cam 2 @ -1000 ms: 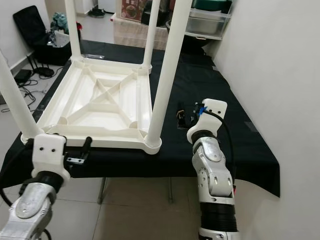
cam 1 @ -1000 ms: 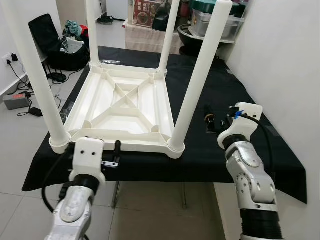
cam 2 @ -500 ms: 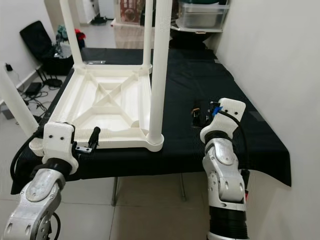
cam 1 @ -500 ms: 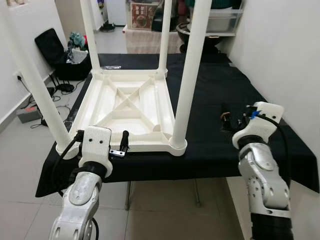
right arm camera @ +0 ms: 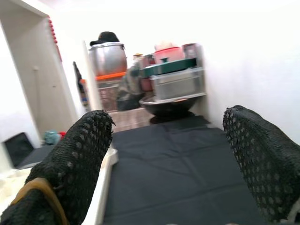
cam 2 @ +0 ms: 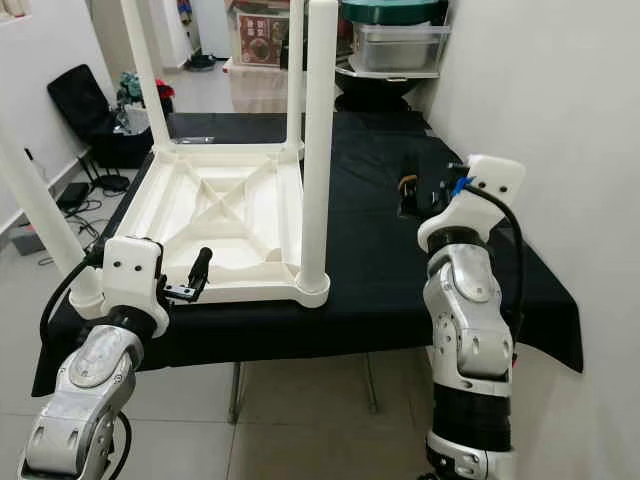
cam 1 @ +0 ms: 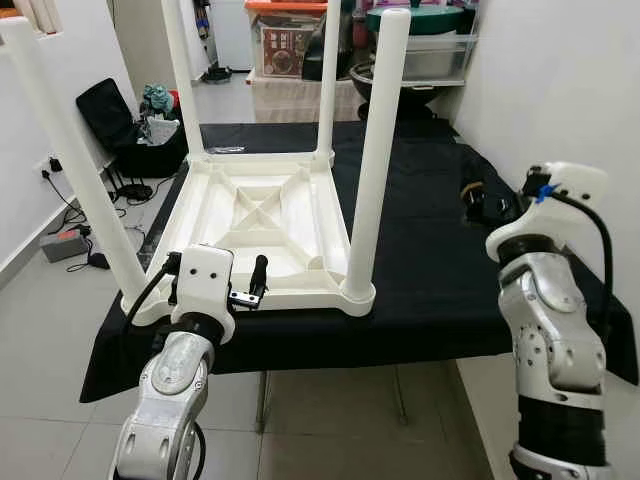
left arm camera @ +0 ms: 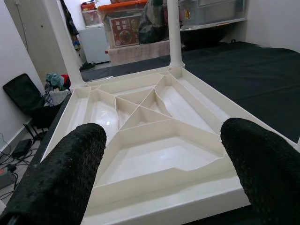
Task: Building children table
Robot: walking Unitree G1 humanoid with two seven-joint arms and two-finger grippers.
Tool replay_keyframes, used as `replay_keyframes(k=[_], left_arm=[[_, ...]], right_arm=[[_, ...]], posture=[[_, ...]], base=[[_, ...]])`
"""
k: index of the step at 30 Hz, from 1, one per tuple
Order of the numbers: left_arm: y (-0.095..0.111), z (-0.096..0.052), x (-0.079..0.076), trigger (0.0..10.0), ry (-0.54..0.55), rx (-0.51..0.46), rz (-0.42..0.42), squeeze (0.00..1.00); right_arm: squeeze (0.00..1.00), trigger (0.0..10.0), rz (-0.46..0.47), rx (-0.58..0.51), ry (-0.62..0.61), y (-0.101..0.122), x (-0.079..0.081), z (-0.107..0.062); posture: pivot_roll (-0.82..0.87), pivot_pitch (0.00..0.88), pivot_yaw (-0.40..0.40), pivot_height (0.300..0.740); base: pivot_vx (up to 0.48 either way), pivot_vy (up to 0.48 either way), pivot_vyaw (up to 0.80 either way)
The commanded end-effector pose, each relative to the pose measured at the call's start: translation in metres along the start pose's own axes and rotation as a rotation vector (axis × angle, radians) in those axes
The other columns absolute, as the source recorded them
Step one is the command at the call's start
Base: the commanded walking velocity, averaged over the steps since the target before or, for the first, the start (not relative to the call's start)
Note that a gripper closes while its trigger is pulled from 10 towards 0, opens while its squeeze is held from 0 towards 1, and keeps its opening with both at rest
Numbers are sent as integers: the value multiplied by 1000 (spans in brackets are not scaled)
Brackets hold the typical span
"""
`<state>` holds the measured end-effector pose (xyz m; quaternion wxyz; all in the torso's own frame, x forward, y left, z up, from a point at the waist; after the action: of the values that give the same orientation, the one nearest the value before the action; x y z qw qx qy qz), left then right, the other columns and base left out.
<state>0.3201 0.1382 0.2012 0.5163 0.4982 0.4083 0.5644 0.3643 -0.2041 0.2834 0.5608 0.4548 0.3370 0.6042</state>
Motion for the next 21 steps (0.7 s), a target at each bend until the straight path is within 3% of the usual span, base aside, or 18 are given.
replay_keyframes(k=[1,4,6,7,16,17,19,20,21], left_arm=[[0,2,-1,10000,0,-2,-2,0],[-1,4,0,10000,6,-7,-2,0],[-1,4,0,10000,7,-10,-2,0],[-1,4,1,10000,10,-12,-2,0],[-2,3,3,10000,21,-14,0,0],[-3,2,1,10000,19,-11,-3,0],[-3,2,0,10000,18,-11,-4,0],[-3,1,0,10000,17,-10,-5,0],[-3,2,-1,10000,17,-11,-5,0]], right_arm=[[0,10000,20,-1,17,1,3,1],[0,10000,106,10,220,3,32,0],[0,10000,139,7,262,5,37,0],[1000,10000,154,0,280,8,39,1],[1000,10000,181,-64,290,27,38,15],[1000,10000,230,-96,329,42,47,20],[1000,10000,228,-107,348,47,51,21],[0,10000,227,-116,366,52,55,23],[0,10000,223,-120,379,54,58,23]], posture=[[83,0,-51,740],[81,0,-56,740],[83,0,-66,740],[82,0,-67,740],[89,0,-75,740],[91,0,-78,740],[90,0,-75,740],[89,0,-76,740],[89,0,-76,740]], base=[[0,0,0],[0,0,0],[0,0,0],[0,0,0],[0,0,0],[0,0,0],[0,0,0],[0,0,0],[0,0,0]])
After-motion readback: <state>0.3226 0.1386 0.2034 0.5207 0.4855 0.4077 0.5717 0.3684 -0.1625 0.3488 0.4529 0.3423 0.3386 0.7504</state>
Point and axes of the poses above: a point about 5 cm out from each wrist's last joint towards the gripper, its own z axis pointing out of the wrist towards the gripper, its own y axis along the axis of the wrist's last joint, x = y × z, the point moved 5 cm from there along z, pointing out of the wrist towards the gripper, and after that the axes turned 1 degree about z, right-handed, at the moved point
